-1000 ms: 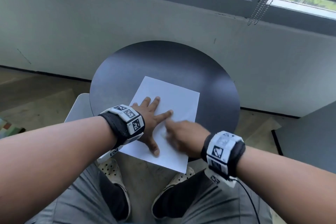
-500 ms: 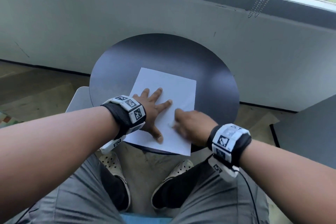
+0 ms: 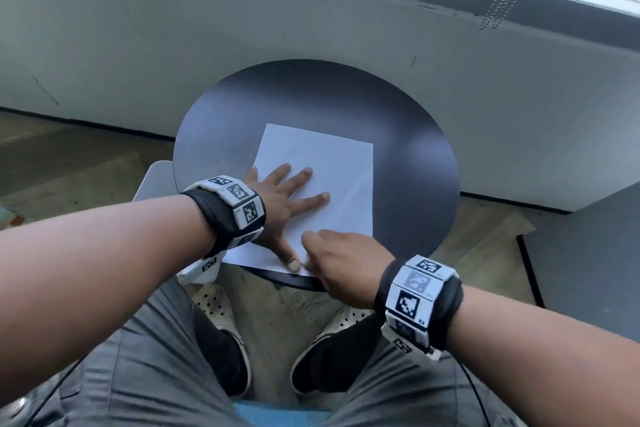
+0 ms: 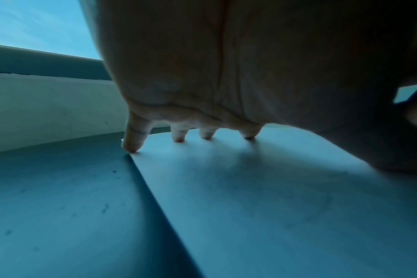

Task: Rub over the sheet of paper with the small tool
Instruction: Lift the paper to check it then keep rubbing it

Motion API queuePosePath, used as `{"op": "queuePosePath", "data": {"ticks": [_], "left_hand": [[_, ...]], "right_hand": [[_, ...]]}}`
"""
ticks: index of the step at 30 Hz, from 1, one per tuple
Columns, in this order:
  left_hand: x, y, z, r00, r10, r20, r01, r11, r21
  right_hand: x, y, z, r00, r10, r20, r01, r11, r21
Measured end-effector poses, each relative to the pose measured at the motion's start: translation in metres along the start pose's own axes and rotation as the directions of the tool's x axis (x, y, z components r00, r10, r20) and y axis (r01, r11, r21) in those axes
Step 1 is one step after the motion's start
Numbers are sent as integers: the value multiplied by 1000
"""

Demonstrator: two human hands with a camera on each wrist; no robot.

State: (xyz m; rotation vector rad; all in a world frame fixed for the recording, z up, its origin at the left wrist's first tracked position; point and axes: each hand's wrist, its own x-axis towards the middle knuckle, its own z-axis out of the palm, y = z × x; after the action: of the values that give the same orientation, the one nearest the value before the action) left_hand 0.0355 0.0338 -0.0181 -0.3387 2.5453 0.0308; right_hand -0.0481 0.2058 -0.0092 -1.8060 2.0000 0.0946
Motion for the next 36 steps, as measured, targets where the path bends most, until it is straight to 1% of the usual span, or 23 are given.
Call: {"op": "queuePosePath", "data": {"ticks": [1,4,6,8,10,11,13,15,16,17,19,20,21,23,25,26,27,28,29,30,32,34,36], "left_hand": [[0,-1,0,1000,1,1,-1,1000,0],[1,-3,-1,1000,4,0,-4,1000,-23],[2,-3,-2,1000,-6,-5,6,1000,-31],[2,-1,-2,1000,-24,-6,24,999,-32],[3,1,-2,999,-36,-8,35,999,-34],[3,2,-2,999,-39,-2,39,999,-35],[3,3,-3,999,-49,21,50,998,-27],[3,4,-4,998,-56,27,56,998,-12],[4,5,-4,998,-56,31,56,998,-11],[4,5,-5,998,-55,34,56,998,-15],[4,6,-5,998,-54,37,55,998,-29],[4,6,-5,998,-53,38,54,998,-36],[4,6,-6,998,-51,39,52,998,-40],[4,7,-5,998,-49,38,51,998,-37],[5,6,-4,998,-44,36,45,999,-23],[4,5,-3,999,-39,35,39,999,-14],[4,4,-3,999,-33,35,33,999,-7],[4,3,-2,999,-27,35,28,1000,-6],[4,2,-2,999,-23,31,23,1000,-7],[4,1,-2,999,-18,26,18,1000,-4],[3,-1,-4,1000,-6,29,6,1000,13],[1,-4,-7,999,12,36,-12,1000,6],[-4,-8,-9,999,39,29,-38,998,-43]], "right_hand": [[1,3,-4,1000,3,-4,-3,1000,-13],[12,38,-21,979,193,-68,-193,981,4],[15,57,-29,953,295,-68,-294,956,24],[16,60,-29,941,324,-97,-323,946,26],[13,50,-24,952,275,-136,-278,961,-4],[10,40,-18,968,217,-129,-221,975,-13],[3,18,-3,997,28,-74,-33,998,-60],[-3,7,2,996,-83,-25,80,990,-113],[-1,11,-2,997,-71,-19,68,991,-115],[3,20,-7,1000,-6,-22,4,995,-95],[14,45,-18,980,191,-60,-194,980,-47],[17,55,-21,963,251,-98,-255,966,-36],[17,57,-21,958,257,-129,-265,963,-44],[9,42,-13,982,159,-102,-166,984,-69],[-4,19,-4,999,-43,4,43,996,-79],[-7,14,-3,994,-98,47,102,991,-85],[-5,18,-7,993,-103,52,108,989,-101],[1,28,-12,998,-47,32,51,991,-126],[8,44,-18,998,55,2,-55,990,-133],[16,60,-26,984,174,-27,-176,978,-116],[24,88,-38,928,365,-71,-368,929,-38],[27,100,-45,895,434,-98,-434,901,25],[27,101,-47,895,430,-114,-425,903,68]]}}
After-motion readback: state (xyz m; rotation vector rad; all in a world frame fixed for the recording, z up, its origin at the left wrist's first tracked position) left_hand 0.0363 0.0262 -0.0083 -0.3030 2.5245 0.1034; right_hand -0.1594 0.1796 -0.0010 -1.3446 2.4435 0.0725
